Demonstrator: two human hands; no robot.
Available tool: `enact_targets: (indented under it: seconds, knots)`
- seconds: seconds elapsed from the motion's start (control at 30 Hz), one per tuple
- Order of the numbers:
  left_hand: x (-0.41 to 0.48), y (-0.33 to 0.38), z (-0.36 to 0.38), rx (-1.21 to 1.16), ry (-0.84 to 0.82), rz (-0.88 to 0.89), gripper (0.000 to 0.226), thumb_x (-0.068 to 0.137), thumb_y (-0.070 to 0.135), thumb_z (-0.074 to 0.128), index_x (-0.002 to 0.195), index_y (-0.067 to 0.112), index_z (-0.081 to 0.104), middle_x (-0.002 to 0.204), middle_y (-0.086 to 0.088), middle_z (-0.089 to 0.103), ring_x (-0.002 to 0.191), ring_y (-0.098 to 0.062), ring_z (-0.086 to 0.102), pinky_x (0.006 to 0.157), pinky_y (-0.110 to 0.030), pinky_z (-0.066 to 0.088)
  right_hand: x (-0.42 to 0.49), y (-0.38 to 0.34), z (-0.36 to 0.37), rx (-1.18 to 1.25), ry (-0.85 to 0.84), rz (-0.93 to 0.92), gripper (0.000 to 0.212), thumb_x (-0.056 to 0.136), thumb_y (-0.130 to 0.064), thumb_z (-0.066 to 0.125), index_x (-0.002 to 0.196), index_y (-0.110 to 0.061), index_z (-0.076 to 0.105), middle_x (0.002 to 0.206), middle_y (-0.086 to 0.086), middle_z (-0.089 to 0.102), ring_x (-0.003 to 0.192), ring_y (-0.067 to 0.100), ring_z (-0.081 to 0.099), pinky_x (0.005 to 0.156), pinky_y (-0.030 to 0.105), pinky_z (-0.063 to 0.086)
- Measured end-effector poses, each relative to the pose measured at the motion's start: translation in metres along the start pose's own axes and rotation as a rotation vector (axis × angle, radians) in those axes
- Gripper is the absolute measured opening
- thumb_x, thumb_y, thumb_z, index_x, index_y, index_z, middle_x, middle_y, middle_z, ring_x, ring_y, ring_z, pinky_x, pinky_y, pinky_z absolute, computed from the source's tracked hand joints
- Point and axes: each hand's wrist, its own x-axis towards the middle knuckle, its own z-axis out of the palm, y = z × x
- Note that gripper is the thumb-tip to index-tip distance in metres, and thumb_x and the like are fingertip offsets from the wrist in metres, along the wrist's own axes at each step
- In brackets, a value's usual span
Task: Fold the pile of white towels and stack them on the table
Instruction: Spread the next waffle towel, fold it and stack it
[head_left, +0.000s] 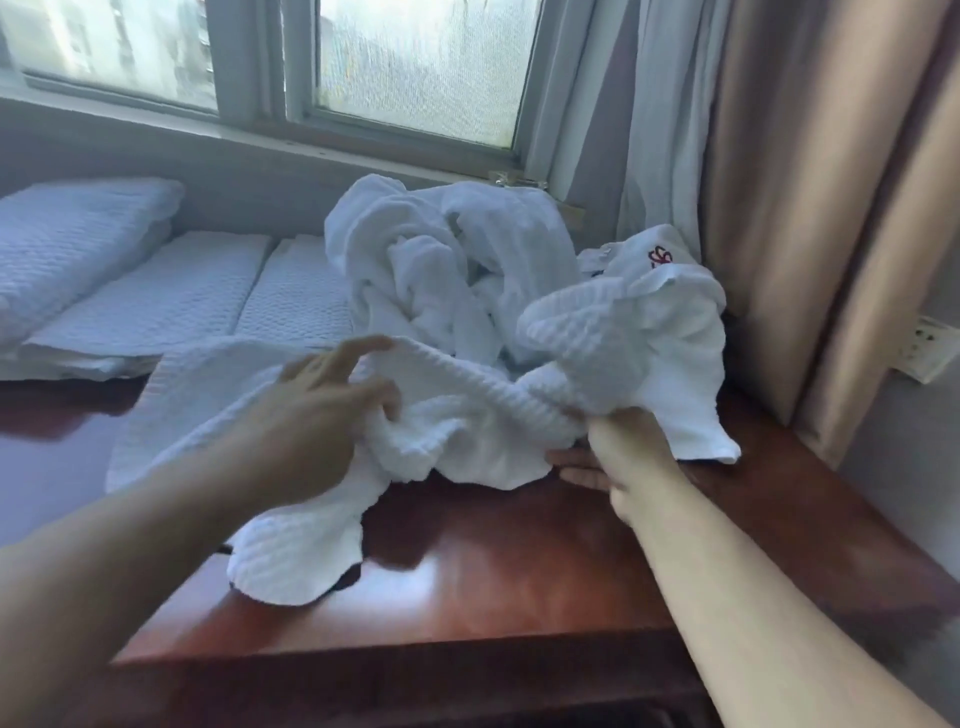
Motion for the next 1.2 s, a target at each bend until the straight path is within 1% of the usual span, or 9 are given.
enact_targets:
  seconds: [0.07,0.2,0.33,0.43,0.57,0.67,0.77,1.0,1.2]
  knots:
    - [-0.008,0.004,-0.003,-0.263,-0.030,-0.085,0.053,0.073,0.016,0.063,0.106,0.052,0.041,0.149,0.020,0.025,0.115,-0.017,0.050,0.090,-0.034,0.040,-0.018,0.026,-0.012,-0.388,0.143,-0.102,0.039,0.089,-0.021,0.064,0.123,-0.005,0.059,0.104,0.013,0.071,0.085,0.026,0.067,0.063,0.030,0.049]
    - [-0.013,0.024,-0.005,-0.473,-0.026,-0.219,0.087,0.070,0.055,0.073,0.140,0.051,0.021,0.134,0.018,0.037,0.121,-0.005,0.045,0.096,-0.025,0.036,-0.056,0.042,-0.025,-0.351,0.251,-0.351,0.100,0.074,-0.036,0.081,0.155,-0.026,0.023,0.142,0.002,0.043,0.123,0.016,0.050,0.096,0.035,0.045]
    - [-0.020,0.038,-0.006,-0.366,-0.167,-0.144,0.095,0.078,0.038,0.073,0.147,0.059,0.010,0.097,0.013,0.067,0.090,-0.006,0.064,0.080,-0.028,0.052,-0.066,0.022,-0.028,-0.570,0.004,-0.679,0.044,0.088,-0.017,0.071,0.125,-0.040,0.063,0.138,-0.011,0.054,0.133,0.012,0.045,0.106,0.029,0.038]
    - [-0.024,0.052,-0.008,-0.652,-0.229,-0.094,0.100,0.078,0.042,0.073,0.150,0.058,0.005,0.100,0.015,0.069,0.085,-0.008,0.068,0.080,-0.029,0.055,-0.072,-0.016,-0.027,-0.085,0.040,-0.783,0.048,0.083,0.000,0.047,0.102,-0.036,0.073,0.117,-0.012,0.072,0.108,0.004,0.064,0.097,0.029,0.048]
    - [-0.014,0.053,-0.017,-1.149,-0.321,-0.551,0.045,0.093,0.061,0.056,0.120,0.027,0.068,0.102,0.002,0.073,0.090,-0.015,0.069,0.080,-0.035,0.055,-0.049,-0.069,-0.003,-0.125,-0.388,-0.589,0.035,0.085,-0.014,0.045,0.101,-0.020,0.075,0.105,0.002,0.077,0.104,0.015,0.071,0.092,0.029,0.056]
    - [-0.006,0.051,-0.019,-0.728,-0.430,-0.589,0.035,0.102,0.042,0.049,0.101,0.014,0.069,0.101,-0.005,0.065,0.082,-0.019,0.056,0.062,-0.028,0.040,-0.028,-0.067,0.028,-0.765,-0.534,-0.258,0.025,0.098,-0.010,0.048,0.109,-0.008,0.069,0.089,0.008,0.071,0.068,0.015,0.068,0.065,0.025,0.055]
    - [-0.005,0.057,-0.018,-0.146,-0.524,-0.406,0.056,0.088,0.057,0.060,0.139,0.036,0.048,0.128,0.001,0.055,0.101,-0.017,0.053,0.080,-0.028,0.041,-0.008,-0.050,0.043,-1.129,-0.520,0.051,0.028,0.101,-0.013,0.043,0.110,0.004,0.063,0.081,0.015,0.066,0.051,0.021,0.053,0.048,0.025,0.046]
    - [-0.004,0.043,-0.021,0.285,-0.620,-0.298,0.071,0.083,0.085,0.036,0.073,0.020,0.063,0.092,0.003,0.063,0.094,-0.019,0.057,0.078,-0.034,0.046,0.005,-0.006,0.056,-1.318,-0.360,-0.382,0.024,0.088,-0.050,0.056,0.073,-0.036,0.043,0.083,-0.009,0.051,0.080,0.018,0.051,0.061,0.030,0.035]
    - [-0.004,0.037,-0.004,0.287,-0.698,-0.418,0.092,0.073,0.087,0.051,0.137,0.021,0.048,0.139,-0.009,0.048,0.127,-0.028,0.046,0.101,-0.039,0.043,0.019,-0.004,0.029,-1.567,-0.238,-0.109,0.037,0.098,-0.041,0.049,0.123,-0.017,0.062,0.101,0.000,0.057,0.093,0.024,0.057,0.080,0.036,0.048]
